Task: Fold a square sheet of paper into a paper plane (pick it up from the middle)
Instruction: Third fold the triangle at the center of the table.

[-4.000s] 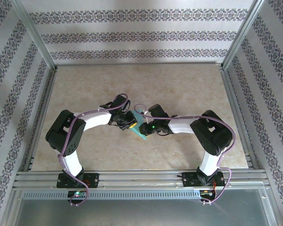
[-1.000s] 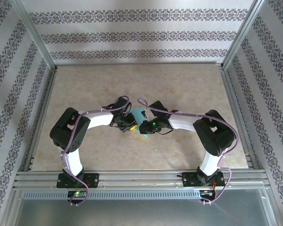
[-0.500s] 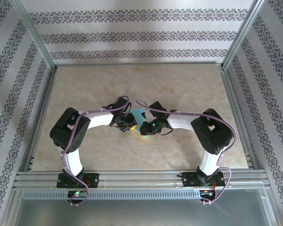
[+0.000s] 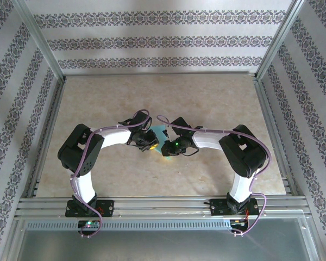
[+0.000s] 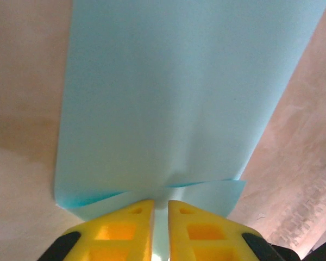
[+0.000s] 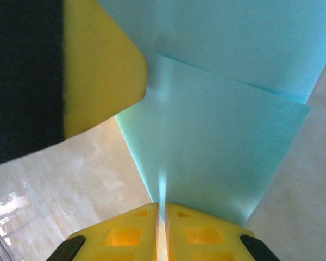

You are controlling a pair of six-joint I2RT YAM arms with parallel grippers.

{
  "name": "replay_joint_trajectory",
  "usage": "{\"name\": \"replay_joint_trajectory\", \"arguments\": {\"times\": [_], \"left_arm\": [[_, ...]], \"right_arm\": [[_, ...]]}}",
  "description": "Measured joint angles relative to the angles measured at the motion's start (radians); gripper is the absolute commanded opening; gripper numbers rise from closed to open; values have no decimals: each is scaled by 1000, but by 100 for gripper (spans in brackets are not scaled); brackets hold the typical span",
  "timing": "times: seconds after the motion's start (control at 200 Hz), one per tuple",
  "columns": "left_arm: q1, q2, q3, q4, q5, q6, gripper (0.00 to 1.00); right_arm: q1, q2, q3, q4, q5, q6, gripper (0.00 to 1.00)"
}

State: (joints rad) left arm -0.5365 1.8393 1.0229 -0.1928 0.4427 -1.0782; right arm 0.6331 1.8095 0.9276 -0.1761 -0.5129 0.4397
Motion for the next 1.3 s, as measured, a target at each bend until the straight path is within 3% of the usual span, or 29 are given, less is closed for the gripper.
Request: {"name": "replay_joint_trajectory", "arguments": {"times": [0.33,0.73,1.299], "left_arm": [[-26,-81,-16,54,1,51,14],[-51,-55,-90,123,13,46,12],[-44,-43,-91,100,-60,87,11]], "right_arm": [[0,2,2,-6,4,-1,12],[0,5,7,-14,7,1,12],[0,9,13,-26,8,2,12]]}}
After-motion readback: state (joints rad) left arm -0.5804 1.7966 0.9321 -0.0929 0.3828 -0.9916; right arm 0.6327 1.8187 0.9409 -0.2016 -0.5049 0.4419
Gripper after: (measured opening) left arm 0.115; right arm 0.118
